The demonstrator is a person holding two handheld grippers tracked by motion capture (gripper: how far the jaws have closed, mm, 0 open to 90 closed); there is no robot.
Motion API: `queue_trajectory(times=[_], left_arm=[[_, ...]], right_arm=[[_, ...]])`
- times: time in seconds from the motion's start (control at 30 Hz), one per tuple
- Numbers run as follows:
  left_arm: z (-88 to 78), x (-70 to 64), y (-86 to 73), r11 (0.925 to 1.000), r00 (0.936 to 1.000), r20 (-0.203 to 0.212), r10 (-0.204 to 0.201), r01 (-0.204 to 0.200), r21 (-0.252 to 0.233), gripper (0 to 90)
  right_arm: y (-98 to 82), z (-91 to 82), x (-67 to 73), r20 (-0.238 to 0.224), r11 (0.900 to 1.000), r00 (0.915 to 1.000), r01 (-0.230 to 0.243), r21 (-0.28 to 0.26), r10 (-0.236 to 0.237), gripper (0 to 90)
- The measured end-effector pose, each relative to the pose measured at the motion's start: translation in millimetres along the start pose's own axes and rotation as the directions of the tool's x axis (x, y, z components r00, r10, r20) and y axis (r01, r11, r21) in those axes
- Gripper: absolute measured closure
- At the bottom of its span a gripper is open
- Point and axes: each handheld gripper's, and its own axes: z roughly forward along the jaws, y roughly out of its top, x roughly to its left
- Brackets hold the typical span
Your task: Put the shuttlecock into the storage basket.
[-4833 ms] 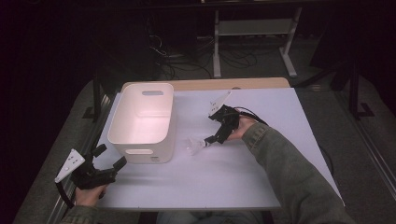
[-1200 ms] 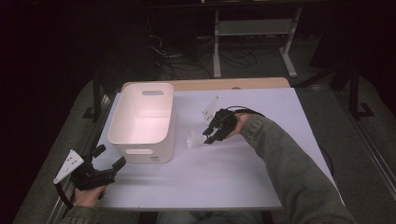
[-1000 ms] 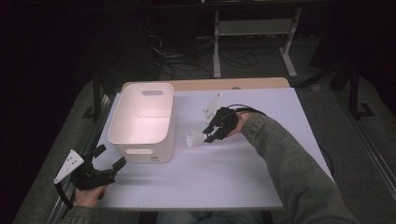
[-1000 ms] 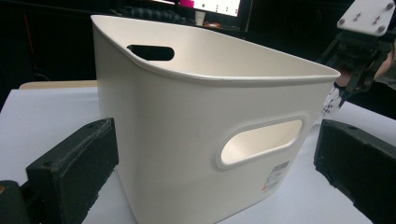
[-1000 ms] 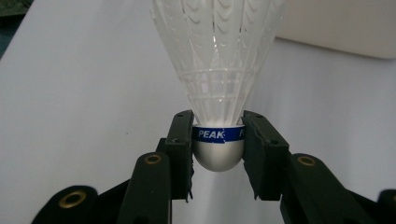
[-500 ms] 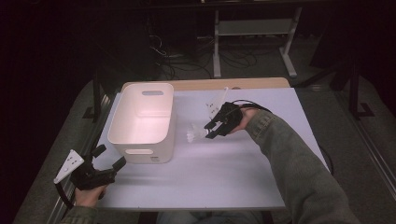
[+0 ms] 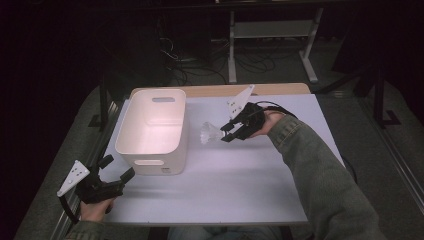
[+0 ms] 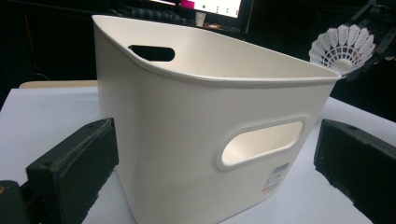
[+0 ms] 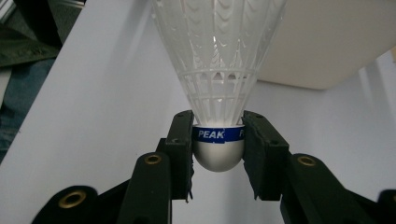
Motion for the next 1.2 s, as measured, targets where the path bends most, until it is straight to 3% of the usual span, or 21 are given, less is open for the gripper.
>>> queue_trajectory(times=[0.43, 0.47, 0.6, 0.83, 0.87, 1.03, 1.1, 1.2], left_arm=[[-0.2, 0.9, 0.1, 1.0, 1.0, 0.0, -0.007, 0.007, -0.005, 0.0], [-0.4, 1.1, 0.1, 1.0, 1.0, -0.001, -0.005, 0.005, -0.004, 0.0], [-0.8, 1.1, 0.2, 1.0, 1.0, -0.001, -0.002, 0.002, -0.002, 0.0], [-0.9, 1.2, 0.3, 1.0, 1.0, -0.001, -0.002, 0.002, -0.004, 0.0], [-0.9, 1.2, 0.4, 1.0, 1.0, -0.002, -0.002, 0.002, -0.003, 0.0], [-0.7, 1.1, 0.3, 1.0, 1.0, -0.002, -0.002, 0.002, -0.002, 0.0], [-0.7, 1.1, 0.3, 1.0, 1.0, -0.003, -0.002, 0.002, -0.003, 0.0], [-0.8, 0.8, 0.4, 1.0, 1.0, -0.002, -0.003, 0.003, -0.003, 0.0]], right_arm=[[15.5, -4.9, -2.8, 0.001, 0.996, 0.999, -0.045, -0.077, 0.045, 63.6], [19.3, -6.0, -2.8, -0.002, 0.994, 0.9979, -0.065, -0.088, 0.065, 63.6], [25.7, -6.8, -3.8, -0.005, 0.992, 0.9979, -0.065, -0.111, 0.065, 63.6], [32.8, -7.7, -4.1, -0.013, 0.989, 0.9964, -0.084, -0.125, 0.083, 63.6], [34.8, -9.2, -4.4, -0.021, 0.986, 0.9943, -0.106, -0.129, 0.104, 63.6], [38.0, -10.6, -5.3, -0.026, 0.982, 0.9929, -0.119, -0.149, 0.116, 63.6], [39.3, -9.1, -6.2, -0.049, 0.974, 0.9847, -0.173, -0.145, 0.167, 63.7], [40.7, -6.2, -7.0, -0.055, 0.97, 0.981, -0.192, -0.147, 0.186, 63.7]])
